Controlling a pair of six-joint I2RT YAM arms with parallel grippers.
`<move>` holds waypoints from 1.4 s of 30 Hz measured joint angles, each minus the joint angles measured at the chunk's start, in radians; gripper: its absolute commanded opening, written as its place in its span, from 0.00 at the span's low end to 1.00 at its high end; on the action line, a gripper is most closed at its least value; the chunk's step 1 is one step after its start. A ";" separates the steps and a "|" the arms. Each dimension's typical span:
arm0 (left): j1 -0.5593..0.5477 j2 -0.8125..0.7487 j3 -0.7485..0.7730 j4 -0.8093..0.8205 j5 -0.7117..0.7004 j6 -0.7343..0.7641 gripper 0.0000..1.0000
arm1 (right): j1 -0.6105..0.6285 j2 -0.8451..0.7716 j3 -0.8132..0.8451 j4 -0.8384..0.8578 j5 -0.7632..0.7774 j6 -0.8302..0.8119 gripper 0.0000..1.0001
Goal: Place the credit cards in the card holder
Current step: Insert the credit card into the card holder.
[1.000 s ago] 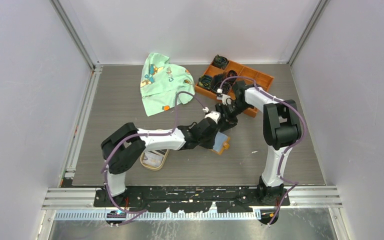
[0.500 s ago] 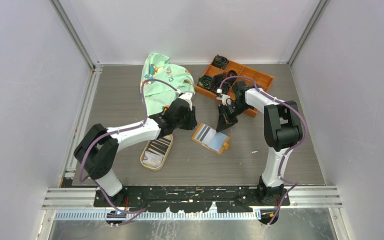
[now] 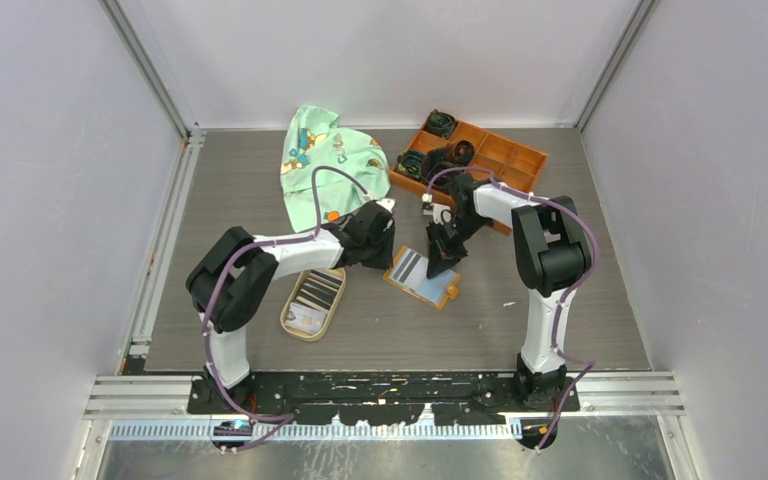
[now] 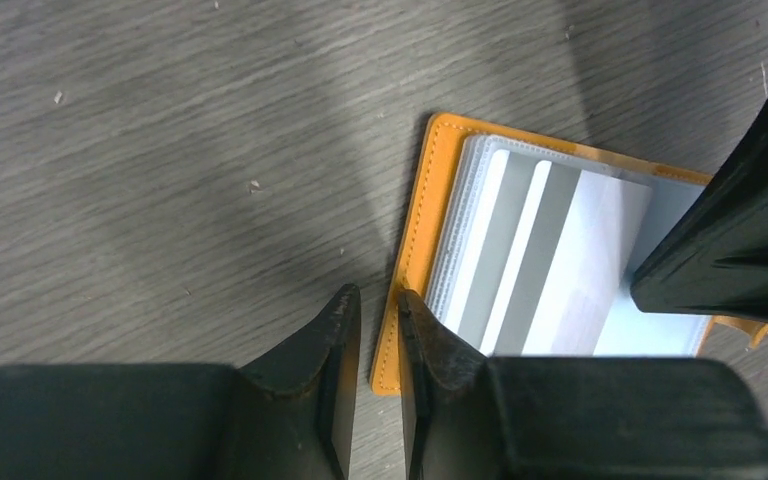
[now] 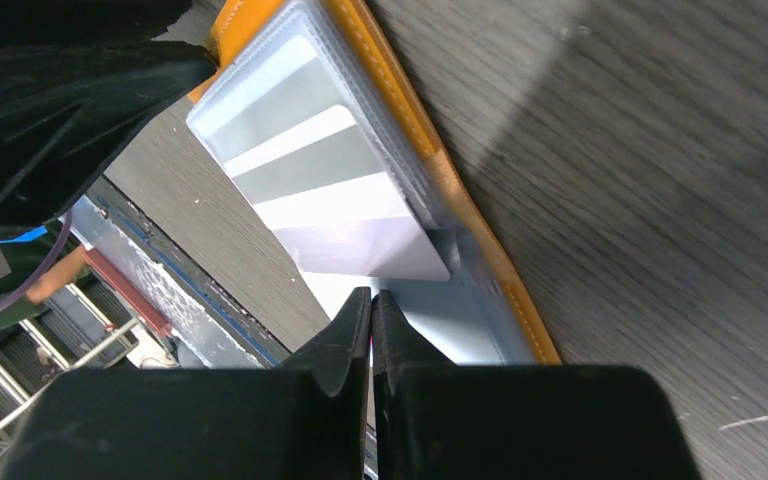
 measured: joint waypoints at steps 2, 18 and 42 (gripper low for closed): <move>-0.003 -0.004 -0.010 0.006 0.014 -0.015 0.21 | 0.010 0.002 0.000 0.000 -0.002 0.004 0.07; -0.123 -0.100 -0.158 0.070 0.034 -0.139 0.20 | 0.058 0.006 0.017 0.013 -0.009 -0.003 0.14; -0.135 -0.113 -0.182 0.087 0.060 -0.188 0.20 | 0.077 -0.062 -0.033 0.015 0.066 -0.049 0.45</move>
